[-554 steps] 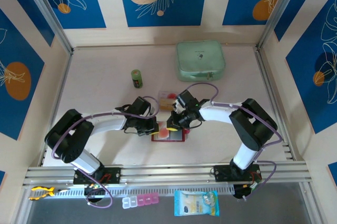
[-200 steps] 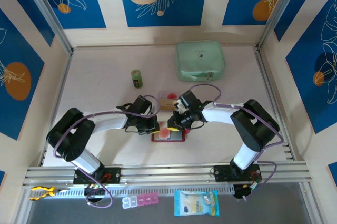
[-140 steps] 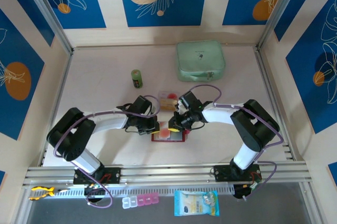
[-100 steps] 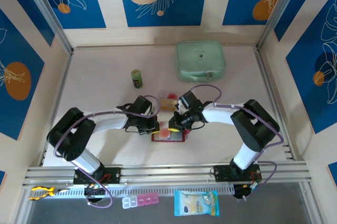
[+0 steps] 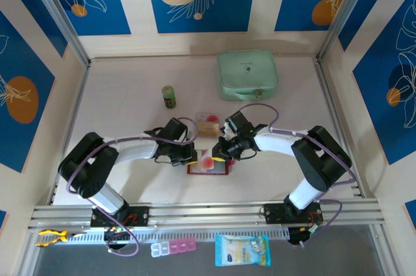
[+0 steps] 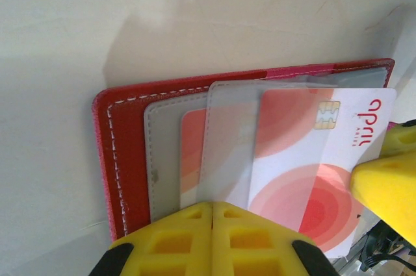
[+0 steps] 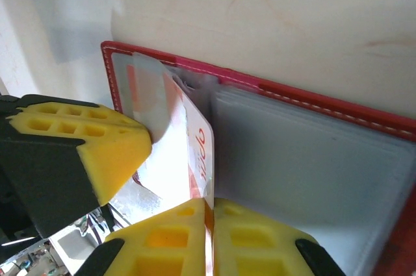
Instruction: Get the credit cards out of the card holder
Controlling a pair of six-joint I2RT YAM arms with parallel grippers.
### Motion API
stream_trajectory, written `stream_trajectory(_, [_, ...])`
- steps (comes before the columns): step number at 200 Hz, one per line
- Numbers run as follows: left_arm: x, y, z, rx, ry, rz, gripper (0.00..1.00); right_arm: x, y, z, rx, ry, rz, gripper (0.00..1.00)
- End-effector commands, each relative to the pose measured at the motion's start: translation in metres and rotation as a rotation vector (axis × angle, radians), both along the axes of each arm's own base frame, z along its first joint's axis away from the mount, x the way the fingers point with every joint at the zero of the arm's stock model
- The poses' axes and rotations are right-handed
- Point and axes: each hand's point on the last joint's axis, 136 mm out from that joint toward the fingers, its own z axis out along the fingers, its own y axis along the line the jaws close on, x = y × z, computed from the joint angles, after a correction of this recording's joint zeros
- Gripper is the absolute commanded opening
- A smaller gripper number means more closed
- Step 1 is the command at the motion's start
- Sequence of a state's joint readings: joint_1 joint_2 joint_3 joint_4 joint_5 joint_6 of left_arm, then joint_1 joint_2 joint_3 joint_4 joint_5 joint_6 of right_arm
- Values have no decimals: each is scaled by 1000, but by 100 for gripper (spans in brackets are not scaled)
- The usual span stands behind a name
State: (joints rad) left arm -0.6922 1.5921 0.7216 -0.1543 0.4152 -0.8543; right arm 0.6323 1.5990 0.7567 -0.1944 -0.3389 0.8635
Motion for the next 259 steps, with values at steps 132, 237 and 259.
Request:
stream_trajectory(132, [-16,17,-13,78,45,4,0,-5,-18,12,-185,-30,67,10])
stream_trajectory(237, [-15,14,-8,48,33,5,3,-7,-3,13,-224,-9,76,17])
stream_trajectory(259, [-15,14,-8,45,33,4,3,-7,-1,15,-218,-13,71,17])
